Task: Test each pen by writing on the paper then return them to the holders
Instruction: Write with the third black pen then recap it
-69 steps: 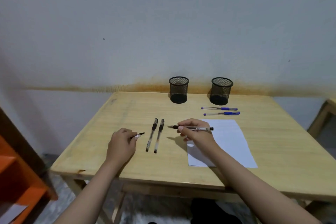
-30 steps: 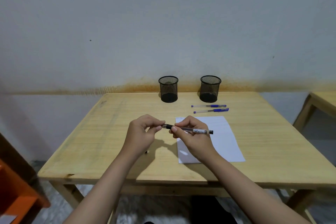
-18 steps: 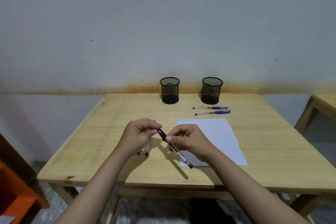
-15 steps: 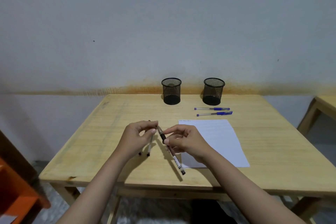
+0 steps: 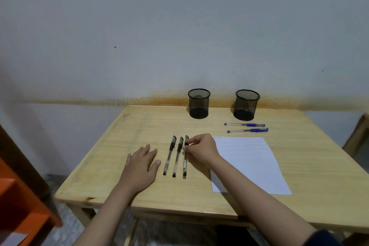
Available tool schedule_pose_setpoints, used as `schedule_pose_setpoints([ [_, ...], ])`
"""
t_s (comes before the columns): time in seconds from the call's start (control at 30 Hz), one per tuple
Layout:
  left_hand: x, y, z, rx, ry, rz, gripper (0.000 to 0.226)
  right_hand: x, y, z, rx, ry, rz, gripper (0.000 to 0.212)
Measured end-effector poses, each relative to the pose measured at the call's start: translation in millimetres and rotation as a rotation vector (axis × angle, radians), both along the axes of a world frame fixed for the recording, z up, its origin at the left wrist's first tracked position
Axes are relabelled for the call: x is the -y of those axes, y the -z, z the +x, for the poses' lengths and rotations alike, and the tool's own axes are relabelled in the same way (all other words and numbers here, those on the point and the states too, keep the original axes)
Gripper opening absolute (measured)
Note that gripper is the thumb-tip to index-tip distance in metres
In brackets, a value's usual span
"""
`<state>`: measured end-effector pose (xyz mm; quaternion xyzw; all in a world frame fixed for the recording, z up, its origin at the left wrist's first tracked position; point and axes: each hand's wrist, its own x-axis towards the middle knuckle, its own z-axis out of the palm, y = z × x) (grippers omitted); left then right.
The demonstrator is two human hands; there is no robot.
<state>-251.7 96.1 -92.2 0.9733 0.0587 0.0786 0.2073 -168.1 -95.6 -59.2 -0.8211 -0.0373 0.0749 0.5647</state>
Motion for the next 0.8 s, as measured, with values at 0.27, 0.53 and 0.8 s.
schedule_pose_setpoints([
  [0.27, 0, 1, 0, 0.027, -0.003, 0.013, 0.05, -8, 6, 1, 0.014, 0.032, -0.096, 0.014],
  [0.53, -1, 2, 0, 0.025, -0.011, 0.015, 0.05, -6, 8, 2, 0.056, -0.005, -0.145, 0.017],
  [0.8, -1, 2, -1, 0.022, -0.002, 0.008, 0.051, 40, -11, 24, 0.143, 0.08, -0.122, 0.011],
])
